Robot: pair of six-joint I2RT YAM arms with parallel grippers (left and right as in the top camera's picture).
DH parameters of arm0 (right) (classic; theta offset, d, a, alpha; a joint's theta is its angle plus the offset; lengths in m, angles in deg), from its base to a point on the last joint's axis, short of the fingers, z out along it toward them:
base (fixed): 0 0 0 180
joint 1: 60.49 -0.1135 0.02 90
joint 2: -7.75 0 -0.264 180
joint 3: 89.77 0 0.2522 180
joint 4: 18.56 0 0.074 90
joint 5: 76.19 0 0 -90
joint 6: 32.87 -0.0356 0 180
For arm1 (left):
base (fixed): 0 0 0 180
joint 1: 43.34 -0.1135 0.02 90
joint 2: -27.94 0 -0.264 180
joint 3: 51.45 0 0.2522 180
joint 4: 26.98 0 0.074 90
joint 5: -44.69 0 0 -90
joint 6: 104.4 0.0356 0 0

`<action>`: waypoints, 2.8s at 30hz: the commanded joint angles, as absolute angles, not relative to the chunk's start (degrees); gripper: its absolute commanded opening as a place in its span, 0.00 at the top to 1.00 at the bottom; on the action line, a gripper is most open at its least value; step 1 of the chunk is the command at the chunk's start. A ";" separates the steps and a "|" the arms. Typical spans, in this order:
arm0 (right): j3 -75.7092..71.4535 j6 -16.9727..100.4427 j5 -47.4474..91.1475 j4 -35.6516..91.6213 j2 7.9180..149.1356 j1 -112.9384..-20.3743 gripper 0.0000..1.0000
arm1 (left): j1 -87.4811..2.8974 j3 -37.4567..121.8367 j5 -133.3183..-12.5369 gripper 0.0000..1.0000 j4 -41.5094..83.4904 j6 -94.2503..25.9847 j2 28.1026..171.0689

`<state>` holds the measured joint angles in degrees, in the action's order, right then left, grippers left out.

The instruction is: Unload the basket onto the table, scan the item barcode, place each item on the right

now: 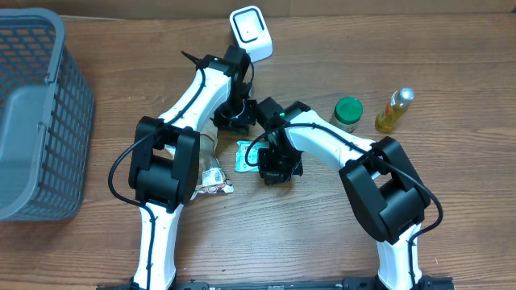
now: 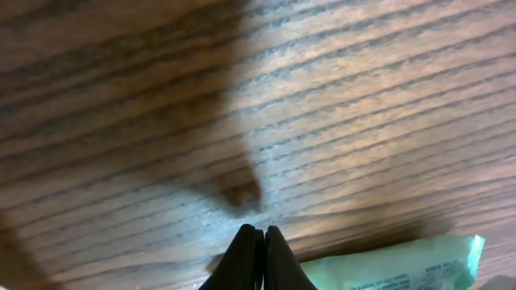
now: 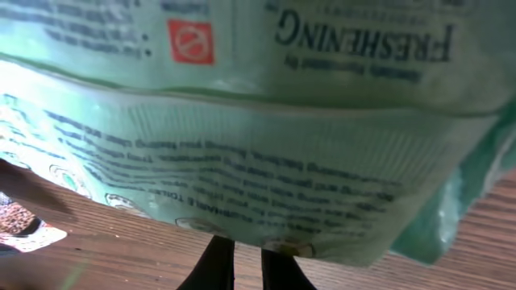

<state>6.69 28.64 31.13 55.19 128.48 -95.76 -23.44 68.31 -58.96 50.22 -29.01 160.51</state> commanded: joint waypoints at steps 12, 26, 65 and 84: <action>7.00 31.03 31.33 48.30 128.42 -83.76 0.81 | -23.05 68.11 -58.90 0.96 57.96 -26.17 160.97; 18.69 39.61 36.59 65.61 128.42 -79.43 0.33 | -23.79 70.06 -66.09 0.83 60.56 -22.54 160.95; 16.94 39.61 33.36 45.79 128.42 -82.08 0.00 | -23.29 66.34 -56.93 0.89 57.17 -28.46 161.04; 16.94 39.61 33.36 45.79 128.42 -82.08 0.00 | -22.04 65.66 -65.96 0.96 58.68 -27.81 161.01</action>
